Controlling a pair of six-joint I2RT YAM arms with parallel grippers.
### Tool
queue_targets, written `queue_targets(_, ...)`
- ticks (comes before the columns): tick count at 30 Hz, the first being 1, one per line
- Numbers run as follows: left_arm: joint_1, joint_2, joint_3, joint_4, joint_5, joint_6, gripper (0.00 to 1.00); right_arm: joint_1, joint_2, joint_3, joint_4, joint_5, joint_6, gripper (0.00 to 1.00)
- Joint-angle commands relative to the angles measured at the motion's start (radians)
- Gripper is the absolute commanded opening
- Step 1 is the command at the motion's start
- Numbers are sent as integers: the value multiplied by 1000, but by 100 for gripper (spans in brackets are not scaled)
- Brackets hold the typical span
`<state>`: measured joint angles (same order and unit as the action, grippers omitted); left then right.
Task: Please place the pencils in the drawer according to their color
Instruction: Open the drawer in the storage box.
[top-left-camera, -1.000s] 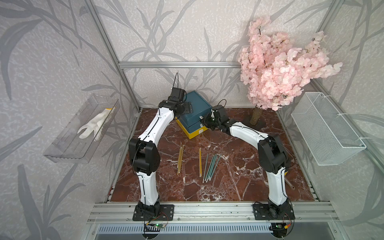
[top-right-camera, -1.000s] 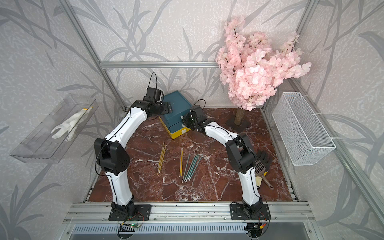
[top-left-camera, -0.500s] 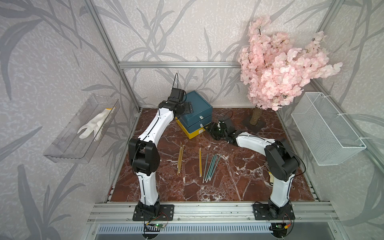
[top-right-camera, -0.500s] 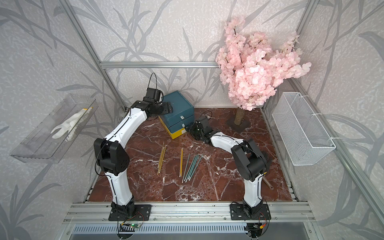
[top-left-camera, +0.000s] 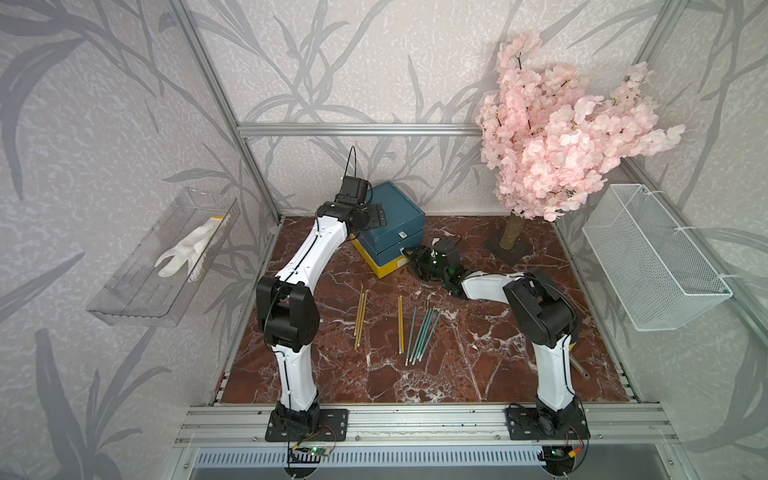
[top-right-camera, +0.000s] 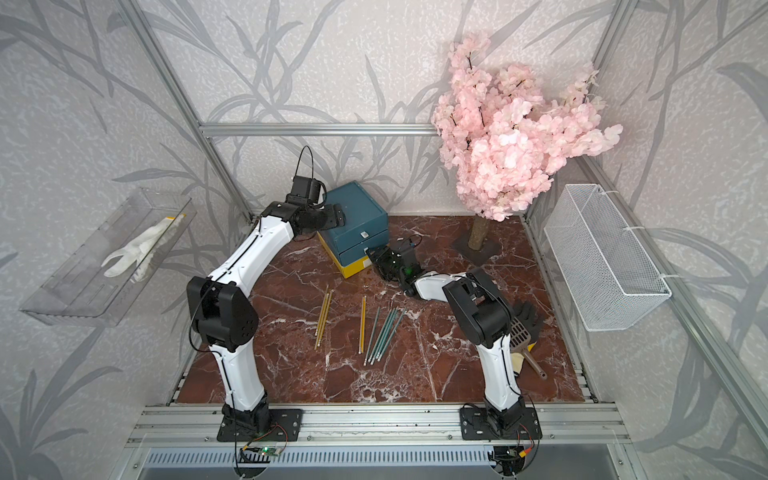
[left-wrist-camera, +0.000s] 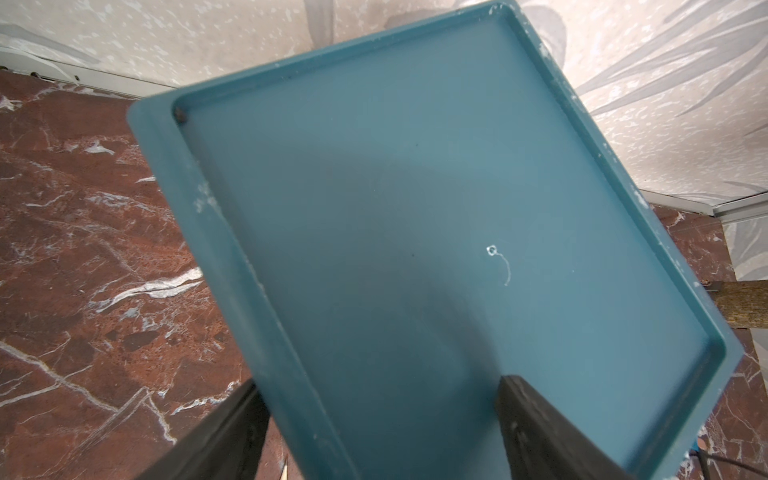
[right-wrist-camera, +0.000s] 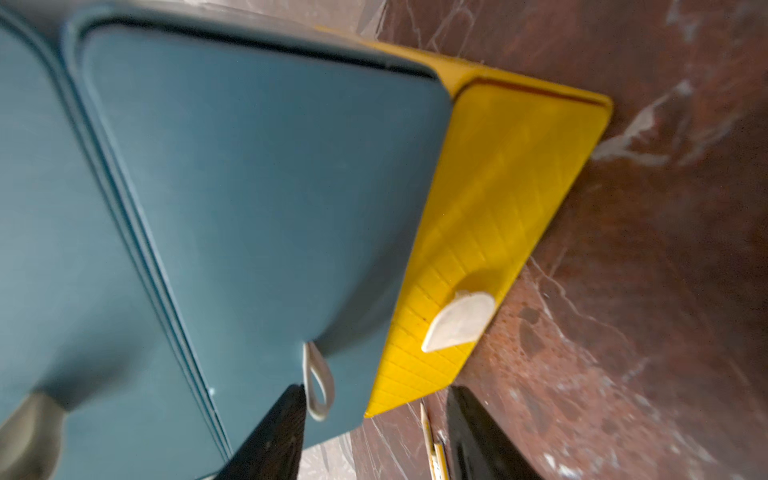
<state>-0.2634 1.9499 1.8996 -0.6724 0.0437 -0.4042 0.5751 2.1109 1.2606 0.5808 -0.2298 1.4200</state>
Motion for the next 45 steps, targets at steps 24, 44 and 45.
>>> queue_targets(24,0,20,-75,-136,14,18,87,-5,-82,-217,241,-24,94,0)
queue_targets(44,-1,14,-90,-115,20,12,87,28,-336,-567,269,0,77,38)
queue_targets(45,0,13,-86,-114,23,13,87,28,-345,-569,256,-3,72,48)
